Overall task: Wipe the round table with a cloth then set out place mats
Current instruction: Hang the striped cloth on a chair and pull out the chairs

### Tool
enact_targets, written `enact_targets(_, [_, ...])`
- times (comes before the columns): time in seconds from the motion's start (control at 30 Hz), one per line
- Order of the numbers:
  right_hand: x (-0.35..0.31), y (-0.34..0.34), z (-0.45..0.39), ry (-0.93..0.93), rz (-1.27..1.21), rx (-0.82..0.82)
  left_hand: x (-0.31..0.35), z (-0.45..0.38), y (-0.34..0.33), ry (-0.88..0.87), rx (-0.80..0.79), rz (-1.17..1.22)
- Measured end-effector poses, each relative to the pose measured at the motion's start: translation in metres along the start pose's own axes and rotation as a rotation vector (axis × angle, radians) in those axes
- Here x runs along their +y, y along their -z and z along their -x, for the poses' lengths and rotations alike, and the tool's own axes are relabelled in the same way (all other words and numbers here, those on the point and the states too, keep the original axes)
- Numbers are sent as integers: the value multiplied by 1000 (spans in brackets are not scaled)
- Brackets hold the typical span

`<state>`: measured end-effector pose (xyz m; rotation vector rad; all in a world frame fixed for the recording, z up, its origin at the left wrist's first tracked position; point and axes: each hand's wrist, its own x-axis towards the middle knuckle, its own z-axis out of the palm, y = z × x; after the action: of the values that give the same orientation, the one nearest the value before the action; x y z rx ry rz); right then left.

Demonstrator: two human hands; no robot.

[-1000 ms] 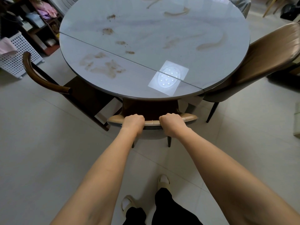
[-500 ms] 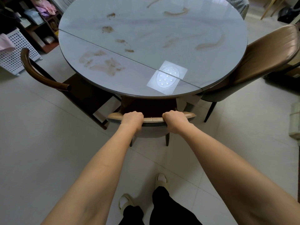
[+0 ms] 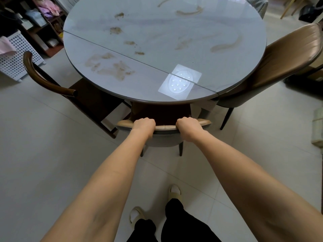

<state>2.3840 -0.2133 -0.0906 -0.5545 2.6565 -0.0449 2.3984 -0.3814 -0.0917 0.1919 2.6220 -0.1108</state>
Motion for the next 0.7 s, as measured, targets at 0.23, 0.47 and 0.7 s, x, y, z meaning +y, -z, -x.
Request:
enact_targets(0.23, [-1,-6,2,0,2,-6,0,4,-2,-14,-7,-10])
enact_targets(0.47, [10,1,-6,36,-234,-197,-14,-3,0,-108,-183,215])
enact_targets(0.7, [-9,49,-39,95,-462,-43,-87,24,44,33,-65,494])
